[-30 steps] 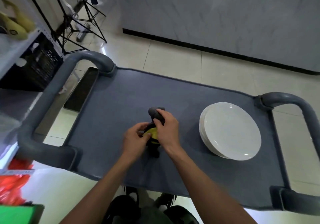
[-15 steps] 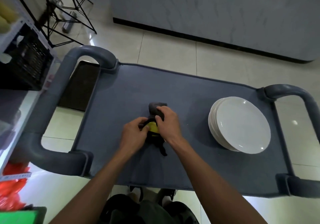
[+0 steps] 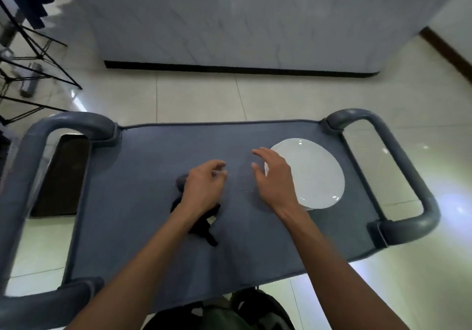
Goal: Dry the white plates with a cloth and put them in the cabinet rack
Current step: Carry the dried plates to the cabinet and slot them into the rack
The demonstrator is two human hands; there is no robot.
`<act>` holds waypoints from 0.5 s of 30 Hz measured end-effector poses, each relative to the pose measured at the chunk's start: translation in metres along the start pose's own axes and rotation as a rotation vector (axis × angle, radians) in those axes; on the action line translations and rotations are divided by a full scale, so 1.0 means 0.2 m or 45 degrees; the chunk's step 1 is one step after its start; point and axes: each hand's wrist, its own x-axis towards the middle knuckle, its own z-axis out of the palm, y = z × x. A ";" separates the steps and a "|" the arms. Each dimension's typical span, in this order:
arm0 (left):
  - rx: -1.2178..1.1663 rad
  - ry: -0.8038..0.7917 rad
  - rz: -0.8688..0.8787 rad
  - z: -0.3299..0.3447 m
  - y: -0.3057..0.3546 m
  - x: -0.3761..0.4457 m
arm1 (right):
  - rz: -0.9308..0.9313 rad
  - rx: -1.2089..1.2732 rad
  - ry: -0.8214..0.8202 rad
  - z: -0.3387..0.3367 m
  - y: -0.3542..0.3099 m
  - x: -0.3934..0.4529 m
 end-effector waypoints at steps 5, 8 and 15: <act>-0.111 -0.167 0.034 0.22 0.22 0.07 | 0.225 -0.062 0.098 -0.24 0.23 0.03; -0.073 -0.274 0.031 0.34 0.32 0.10 | 0.329 -0.117 0.114 -0.33 0.38 0.03; -0.038 -0.337 -0.025 0.58 0.42 0.11 | 0.489 -0.194 0.019 -0.49 0.73 0.01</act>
